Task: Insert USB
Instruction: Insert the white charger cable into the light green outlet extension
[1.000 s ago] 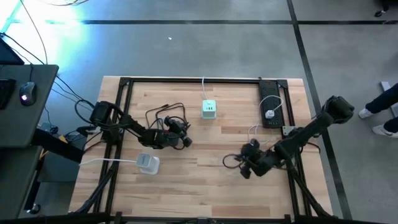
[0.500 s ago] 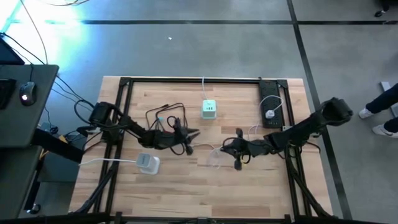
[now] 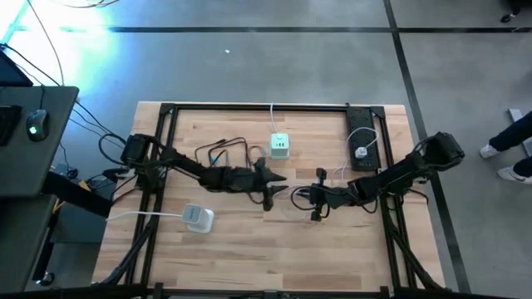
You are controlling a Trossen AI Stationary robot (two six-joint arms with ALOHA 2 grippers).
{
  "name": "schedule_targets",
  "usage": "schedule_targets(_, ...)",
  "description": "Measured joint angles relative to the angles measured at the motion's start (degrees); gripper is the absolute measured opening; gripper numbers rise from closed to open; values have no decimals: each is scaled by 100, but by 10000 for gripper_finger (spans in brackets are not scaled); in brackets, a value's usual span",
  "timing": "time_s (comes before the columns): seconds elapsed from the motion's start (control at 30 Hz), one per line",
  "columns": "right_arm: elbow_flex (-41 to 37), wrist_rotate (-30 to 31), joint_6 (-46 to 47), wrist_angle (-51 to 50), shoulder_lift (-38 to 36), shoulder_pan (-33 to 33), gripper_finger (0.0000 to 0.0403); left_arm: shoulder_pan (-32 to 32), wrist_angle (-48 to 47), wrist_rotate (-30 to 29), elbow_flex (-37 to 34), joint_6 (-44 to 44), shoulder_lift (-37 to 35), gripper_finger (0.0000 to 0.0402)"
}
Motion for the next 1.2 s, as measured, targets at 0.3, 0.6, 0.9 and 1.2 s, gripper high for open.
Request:
schedule_targets(0.3,0,75,13,-130,-5,9,0,211,-721,733,312,-347,0,147)
schedule_targets(0.6,0,221,-35,-115,-5,7,0,283,-279,1023,308,-501,421,147)
schedule_targets(0.9,2,221,11,-155,-5,7,0,299,-98,1213,310,-726,492,124)
schedule_targets(1.2,4,222,7,-96,-7,7,0,355,-100,1336,472,-884,802,118)
